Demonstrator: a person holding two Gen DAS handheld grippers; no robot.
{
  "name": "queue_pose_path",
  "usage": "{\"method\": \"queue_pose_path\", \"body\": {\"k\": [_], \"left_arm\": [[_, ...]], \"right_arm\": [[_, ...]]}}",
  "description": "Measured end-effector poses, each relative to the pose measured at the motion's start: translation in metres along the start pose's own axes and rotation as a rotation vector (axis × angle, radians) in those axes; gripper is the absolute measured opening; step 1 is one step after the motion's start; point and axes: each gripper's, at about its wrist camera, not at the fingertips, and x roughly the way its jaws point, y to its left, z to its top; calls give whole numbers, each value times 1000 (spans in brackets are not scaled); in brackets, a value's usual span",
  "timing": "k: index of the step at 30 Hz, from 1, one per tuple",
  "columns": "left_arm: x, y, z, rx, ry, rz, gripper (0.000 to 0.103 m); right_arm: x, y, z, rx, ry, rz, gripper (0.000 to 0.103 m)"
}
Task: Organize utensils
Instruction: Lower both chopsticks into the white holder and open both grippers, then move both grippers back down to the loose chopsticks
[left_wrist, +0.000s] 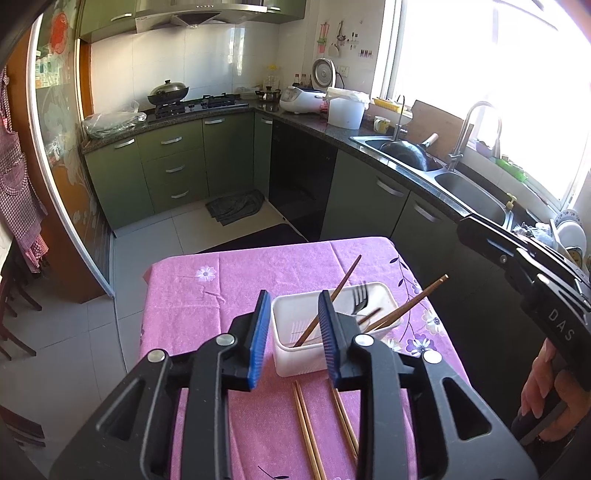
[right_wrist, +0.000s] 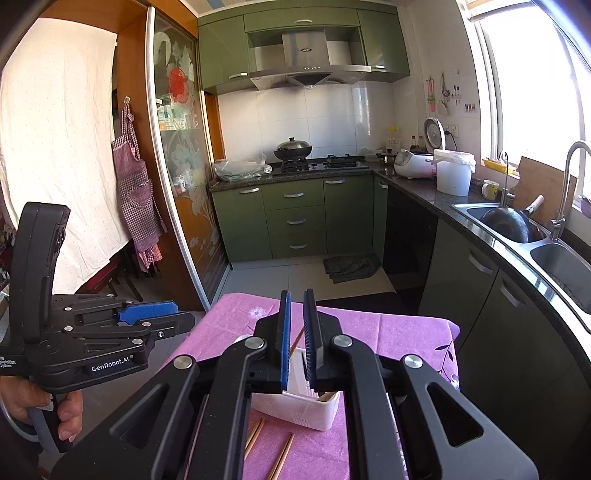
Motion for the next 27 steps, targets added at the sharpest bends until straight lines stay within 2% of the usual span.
{"method": "queue_pose_path", "body": {"k": [4,7,8,10,15,19,21,23,27], "left_arm": [[-14,1,-14,5,14,1,26],[-11,5,-34,-11,72,-18,26],[-7,6,-43,-18,98,-24,26],[6,6,-64,-24,159,-40,26],[57,3,-116,-65,355,-90,26],[93,3,-144,-94,449,-75,21],[107,3,-154,-113,482,-69,21],[118,3,-158,-127,507,-62,16],[134,3,-163,-144,548,-53,13]], "right_arm": [[-37,3,-7,-5,-36,6,14],[-53,1,-25,-2,-1,-1,16],[-53,-1,-36,4,28,-8,21],[-50,-5,-62,7,100,-16,27],[-23,-21,-139,28,273,-41,27],[0,-34,-182,57,380,-58,27],[9,-40,-196,61,416,-61,27],[16,-44,-205,64,441,-64,27],[25,-50,-205,80,455,-60,27]]}}
